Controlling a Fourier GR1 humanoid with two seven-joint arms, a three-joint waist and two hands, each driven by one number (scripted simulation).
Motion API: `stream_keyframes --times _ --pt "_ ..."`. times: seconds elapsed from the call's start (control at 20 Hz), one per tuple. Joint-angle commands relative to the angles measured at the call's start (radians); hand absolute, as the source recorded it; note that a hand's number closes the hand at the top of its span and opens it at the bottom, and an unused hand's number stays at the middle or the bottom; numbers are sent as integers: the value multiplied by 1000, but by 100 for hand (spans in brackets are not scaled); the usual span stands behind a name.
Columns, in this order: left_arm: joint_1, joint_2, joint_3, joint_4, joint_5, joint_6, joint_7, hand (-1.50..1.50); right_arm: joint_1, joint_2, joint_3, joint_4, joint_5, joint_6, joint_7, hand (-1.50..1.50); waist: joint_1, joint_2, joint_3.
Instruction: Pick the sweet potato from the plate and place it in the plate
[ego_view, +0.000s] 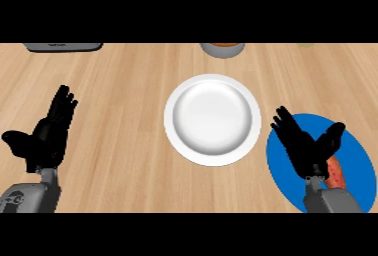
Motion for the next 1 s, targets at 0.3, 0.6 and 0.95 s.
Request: stream_keyframes --times 0.3,0.6,0.95 --pt "92 -77 -96 74 34 -62 125 0 -152 -393 -205 -27 12 361 -186 150 -18 13 -39" --pt "124 -123 -156 41 52 -92 173 0 -139 -321 -516 443 -298 567 -448 -150 31 10 -20" --pt "117 -126 -176 14 35 -80 226 0 -181 -470 -515 725 -179 895 -638 -150 49 9 -21"
